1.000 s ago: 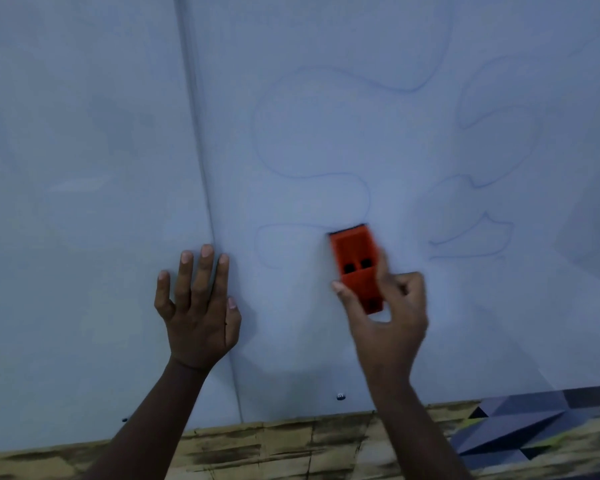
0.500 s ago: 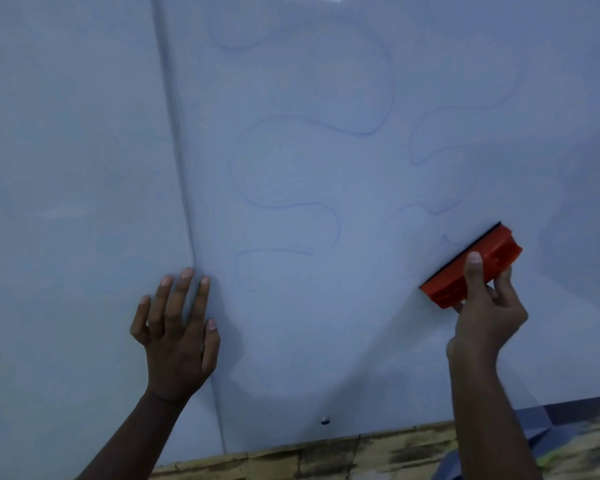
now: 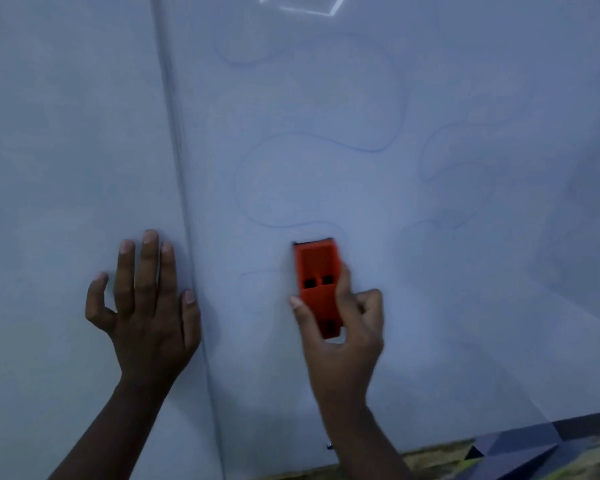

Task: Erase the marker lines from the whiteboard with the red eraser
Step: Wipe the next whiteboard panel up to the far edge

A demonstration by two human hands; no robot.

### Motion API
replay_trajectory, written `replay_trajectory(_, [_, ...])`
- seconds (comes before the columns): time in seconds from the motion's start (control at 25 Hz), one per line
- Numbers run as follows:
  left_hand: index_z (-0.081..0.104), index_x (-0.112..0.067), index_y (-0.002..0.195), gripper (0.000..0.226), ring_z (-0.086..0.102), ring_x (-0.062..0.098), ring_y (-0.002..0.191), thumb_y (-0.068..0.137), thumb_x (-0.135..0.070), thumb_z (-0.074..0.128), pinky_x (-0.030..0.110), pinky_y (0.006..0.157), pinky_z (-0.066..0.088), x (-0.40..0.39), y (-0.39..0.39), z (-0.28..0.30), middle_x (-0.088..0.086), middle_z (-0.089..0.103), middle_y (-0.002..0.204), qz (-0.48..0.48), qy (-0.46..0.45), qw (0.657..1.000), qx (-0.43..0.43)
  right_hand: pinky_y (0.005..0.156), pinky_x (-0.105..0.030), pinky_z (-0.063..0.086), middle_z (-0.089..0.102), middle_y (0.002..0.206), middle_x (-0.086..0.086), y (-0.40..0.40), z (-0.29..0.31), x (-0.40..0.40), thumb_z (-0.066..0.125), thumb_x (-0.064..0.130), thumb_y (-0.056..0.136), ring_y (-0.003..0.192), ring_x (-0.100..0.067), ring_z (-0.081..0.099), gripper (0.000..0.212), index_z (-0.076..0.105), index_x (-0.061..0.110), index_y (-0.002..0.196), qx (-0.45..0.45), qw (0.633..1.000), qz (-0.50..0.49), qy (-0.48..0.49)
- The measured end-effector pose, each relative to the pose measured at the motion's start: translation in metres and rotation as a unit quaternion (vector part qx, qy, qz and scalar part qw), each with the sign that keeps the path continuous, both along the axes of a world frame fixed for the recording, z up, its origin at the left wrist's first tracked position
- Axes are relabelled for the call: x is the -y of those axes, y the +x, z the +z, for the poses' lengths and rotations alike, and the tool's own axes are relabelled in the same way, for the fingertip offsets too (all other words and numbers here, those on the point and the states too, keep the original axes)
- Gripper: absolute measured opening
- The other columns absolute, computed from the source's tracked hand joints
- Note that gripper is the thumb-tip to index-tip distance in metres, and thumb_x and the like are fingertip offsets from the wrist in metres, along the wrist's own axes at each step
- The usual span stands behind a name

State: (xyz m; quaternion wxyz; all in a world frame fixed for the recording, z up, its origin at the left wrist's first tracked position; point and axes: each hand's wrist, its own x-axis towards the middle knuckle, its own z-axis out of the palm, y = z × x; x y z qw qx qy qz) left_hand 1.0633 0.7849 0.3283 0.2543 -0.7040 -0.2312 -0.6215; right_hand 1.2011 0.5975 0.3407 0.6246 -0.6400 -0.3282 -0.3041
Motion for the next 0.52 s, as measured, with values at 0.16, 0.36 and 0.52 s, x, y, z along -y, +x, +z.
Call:
replay_trajectory(0.16, [0.035, 0.000, 0.163, 0.058, 0.025, 0.032, 0.162, 0.108, -0.020, 0.038, 0.056, 0.118, 0.024, -0.002, -0.003, -0.001, 0.013, 0.027, 0.175, -0.006, 0.002, 1.000, -0.003, 0.065, -0.036, 0.053, 0.050, 0.094, 0.001, -0.048, 0.013, -0.033, 0.074, 0.060, 0.084, 0.082, -0.015, 0.049, 0.070, 0.058, 0.026, 0.144, 0.106, 0.989, -0.011, -0.106])
replay_trajectory(0.36, [0.037, 0.001, 0.162, 0.056, 0.026, 0.033, 0.162, 0.109, -0.018, 0.038, 0.056, 0.118, 0.025, -0.003, -0.004, -0.001, 0.014, 0.029, 0.174, -0.006, -0.002, 1.000, 0.000, 0.062, -0.035, 0.051, 0.050, 0.093, 0.001, -0.042, 0.004, -0.027, 0.072, 0.063, 0.085, 0.080, -0.015, 0.049, 0.069, 0.057, 0.030, 0.143, 0.132, 0.980, -0.030, -0.144])
replay_trajectory(0.52, [0.035, -0.001, 0.163, 0.056, 0.025, 0.031, 0.162, 0.109, -0.017, 0.037, 0.056, 0.119, 0.023, 0.000, -0.002, 0.000, 0.012, 0.026, 0.175, -0.009, -0.001, 1.000, 0.004, 0.059, -0.037, 0.049, 0.052, 0.090, 0.001, -0.039, -0.046, -0.013, 0.075, 0.061, 0.084, 0.076, -0.017, 0.051, 0.068, 0.055, 0.036, 0.144, 0.140, 0.972, -0.008, -0.187])
